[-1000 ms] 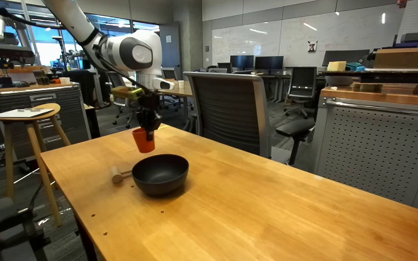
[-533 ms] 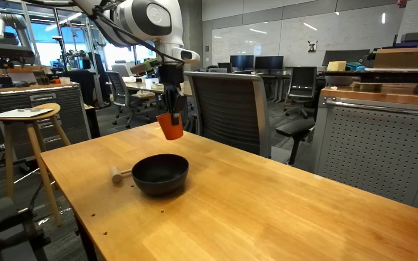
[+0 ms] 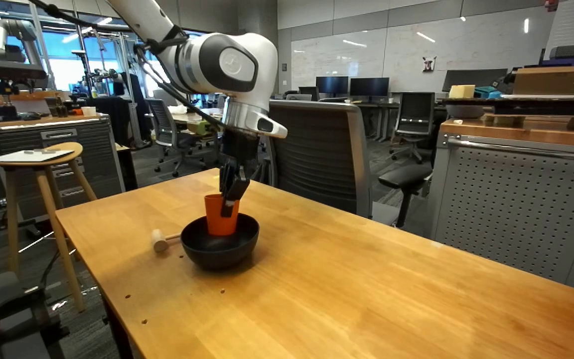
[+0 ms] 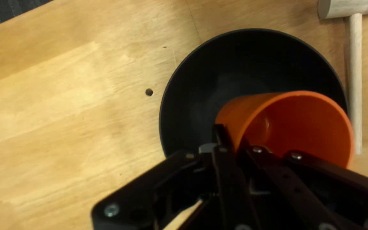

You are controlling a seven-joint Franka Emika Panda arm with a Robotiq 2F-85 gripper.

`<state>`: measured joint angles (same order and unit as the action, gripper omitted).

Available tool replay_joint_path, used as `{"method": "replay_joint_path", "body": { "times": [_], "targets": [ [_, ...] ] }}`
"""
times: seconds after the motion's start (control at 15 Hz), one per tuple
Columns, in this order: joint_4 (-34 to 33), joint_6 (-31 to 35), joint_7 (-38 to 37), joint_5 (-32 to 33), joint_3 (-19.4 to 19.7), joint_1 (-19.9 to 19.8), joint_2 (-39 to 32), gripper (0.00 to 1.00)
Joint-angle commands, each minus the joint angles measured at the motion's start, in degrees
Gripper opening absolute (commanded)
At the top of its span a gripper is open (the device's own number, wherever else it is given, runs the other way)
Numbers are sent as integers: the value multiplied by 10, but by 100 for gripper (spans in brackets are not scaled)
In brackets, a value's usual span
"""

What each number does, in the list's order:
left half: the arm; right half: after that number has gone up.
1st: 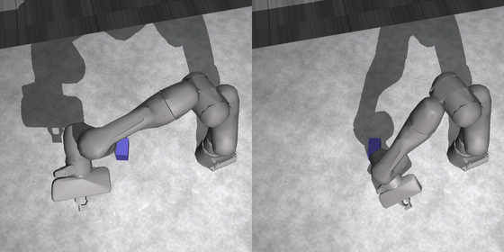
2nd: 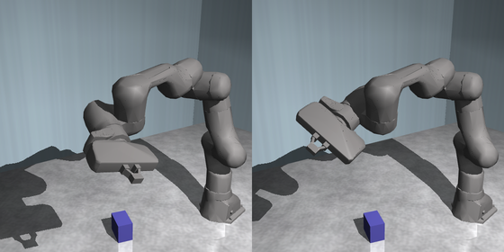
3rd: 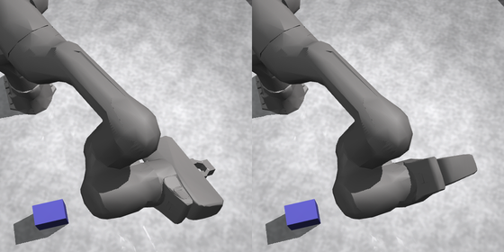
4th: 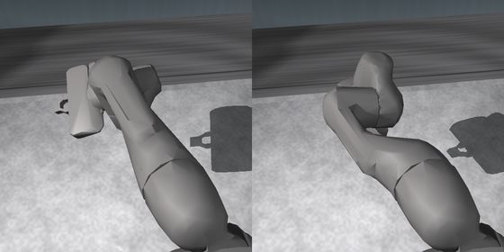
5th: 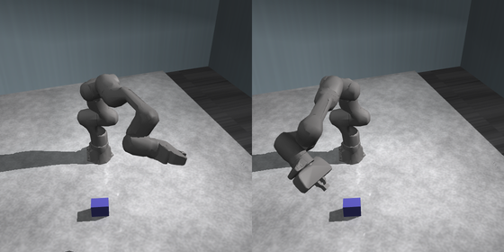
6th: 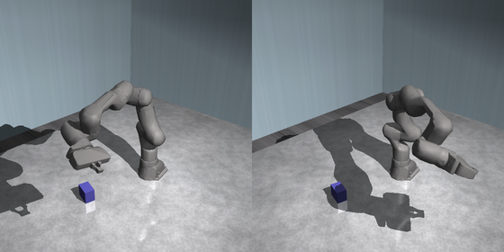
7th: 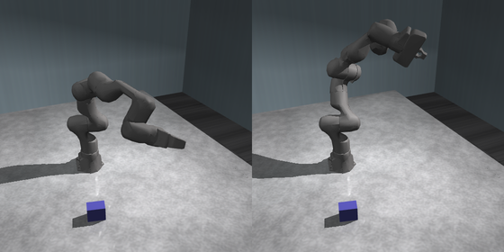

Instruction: Put the cup in the bowl

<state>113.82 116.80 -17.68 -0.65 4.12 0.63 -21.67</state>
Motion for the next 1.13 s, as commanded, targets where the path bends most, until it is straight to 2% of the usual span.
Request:
{"method": "replay_joint_path", "body": {
  "times": [0.0, 0.07, 0.13, 0.2, 0.4, 0.6, 0.73, 0.8, 0.87, 0.93, 1.0, 1.07],
  "targets": [
    [-7, -8, 42, -43, -16, -12, -26, 8],
    [-8, -10, 49, -51, -16, -15, -29, 8],
    [-8, -9, 56, -57, -16, -17, -30, 33],
    [-6, -8, 60, -58, -14, -17, -25, 34],
    [5, -4, 69, -40, -8, -13, 19, 55],
    [22, -7, 68, 12, -3, 1, 100, 79],
    [19, -38, 84, 39, -10, 2, 146, 92],
    [10, -79, 107, 41, -17, 1, 168, 99],
    [9, -119, 146, 25, -23, -4, 195, 100],
    [-4, -70, 100, 28, -19, -5, 138, 100],
    [-3, -83, 104, 27, -21, -5, 157, 98],
    [-1, -82, 104, 27, -21, -5, 163, 100]
  ]
}}
